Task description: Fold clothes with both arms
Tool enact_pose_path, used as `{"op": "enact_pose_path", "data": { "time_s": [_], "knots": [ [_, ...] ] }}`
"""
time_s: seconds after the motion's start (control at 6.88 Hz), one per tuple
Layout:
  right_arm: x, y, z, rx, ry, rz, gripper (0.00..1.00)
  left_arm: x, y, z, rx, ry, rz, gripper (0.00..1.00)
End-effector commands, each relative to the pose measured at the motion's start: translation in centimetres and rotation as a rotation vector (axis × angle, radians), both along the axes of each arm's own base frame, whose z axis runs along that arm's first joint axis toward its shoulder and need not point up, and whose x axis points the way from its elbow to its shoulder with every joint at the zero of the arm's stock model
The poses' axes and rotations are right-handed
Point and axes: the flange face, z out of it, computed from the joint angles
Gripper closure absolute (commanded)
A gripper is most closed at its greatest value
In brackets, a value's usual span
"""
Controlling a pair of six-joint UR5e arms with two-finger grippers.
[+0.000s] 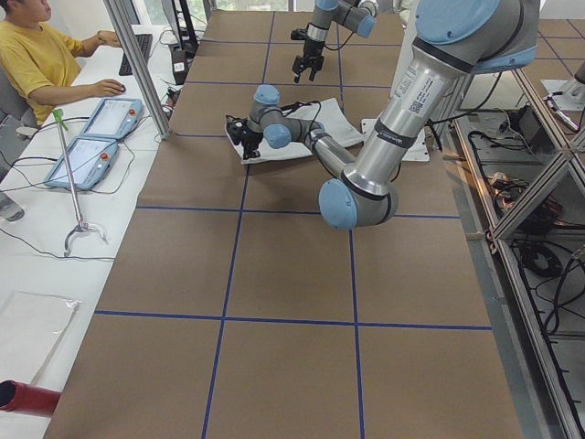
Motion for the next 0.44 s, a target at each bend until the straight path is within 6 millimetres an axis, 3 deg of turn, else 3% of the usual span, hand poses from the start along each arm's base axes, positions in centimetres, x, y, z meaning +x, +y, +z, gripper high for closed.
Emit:
{"op": "enact_pose_path", "data": {
  "time_s": [0.0, 0.15, 0.29],
  "knots": [
    [-0.2, -0.2, 0.2, 0.000, 0.006, 0.004, 0.00, 2.8, -10.0, -3.3, 0.071, 0.009, -0.098, 0.69],
    [-0.2, -0.2, 0.2, 0.004, 0.007, 0.009, 0.00, 2.5, -10.4, -3.4, 0.093, 0.009, -0.092, 0.35],
    [-0.2, -0.3, 0.2, 0.014, 0.011, 0.019, 0.00, 1.8, -10.3, -4.4, 0.115, 0.021, -0.080, 0.27]
  ]
}}
